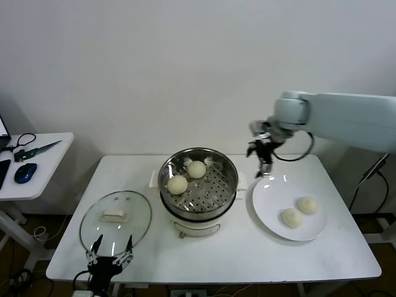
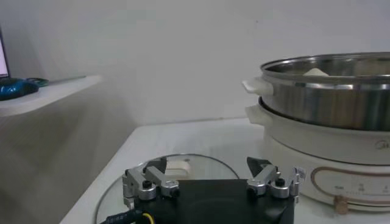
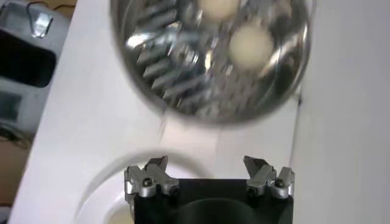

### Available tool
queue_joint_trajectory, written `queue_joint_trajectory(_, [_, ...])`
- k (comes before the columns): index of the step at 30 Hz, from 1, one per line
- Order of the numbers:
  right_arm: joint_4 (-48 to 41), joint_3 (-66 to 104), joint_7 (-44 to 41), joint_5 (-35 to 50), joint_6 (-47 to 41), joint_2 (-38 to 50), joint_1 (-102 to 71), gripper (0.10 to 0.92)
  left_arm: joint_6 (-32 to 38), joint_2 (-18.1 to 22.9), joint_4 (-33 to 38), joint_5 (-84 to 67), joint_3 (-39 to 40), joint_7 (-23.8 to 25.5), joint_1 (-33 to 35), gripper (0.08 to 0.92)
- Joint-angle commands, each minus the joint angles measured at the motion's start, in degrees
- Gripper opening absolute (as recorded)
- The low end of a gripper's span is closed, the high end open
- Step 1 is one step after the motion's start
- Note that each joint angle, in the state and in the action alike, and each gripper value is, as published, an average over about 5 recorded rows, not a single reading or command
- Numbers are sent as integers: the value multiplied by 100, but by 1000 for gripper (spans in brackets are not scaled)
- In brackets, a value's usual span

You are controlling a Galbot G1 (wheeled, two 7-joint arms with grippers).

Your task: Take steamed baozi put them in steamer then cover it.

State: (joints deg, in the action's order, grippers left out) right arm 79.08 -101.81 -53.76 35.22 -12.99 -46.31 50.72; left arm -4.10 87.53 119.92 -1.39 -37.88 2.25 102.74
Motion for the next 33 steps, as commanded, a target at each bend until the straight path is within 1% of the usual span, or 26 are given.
queue_joint_trajectory(1, [129, 631, -158, -1615, 292, 1986, -1484, 823, -7, 10, -8, -6, -1, 2, -4, 823])
queue_joint_trajectory(6, [-130, 1656, 103, -2225, 131, 2051, -2771, 823, -4, 29, -5, -2, -14, -2, 26, 823])
queue_joint_trajectory(15, [-471, 2714, 564, -2372, -250, 1558, -3981, 823, 17, 47, -16, 44, 13, -6, 85, 823])
queue_joint_trajectory(24, [-765, 3007, 674, -2375, -309, 1152, -4236, 823, 32, 36, -19, 63, 5, -13, 131, 823])
queue_joint_trajectory(33, [-762, 2901, 561, -2363, -254, 1101, -4074, 810, 29, 48, -44, 82, 13, -16, 107, 823])
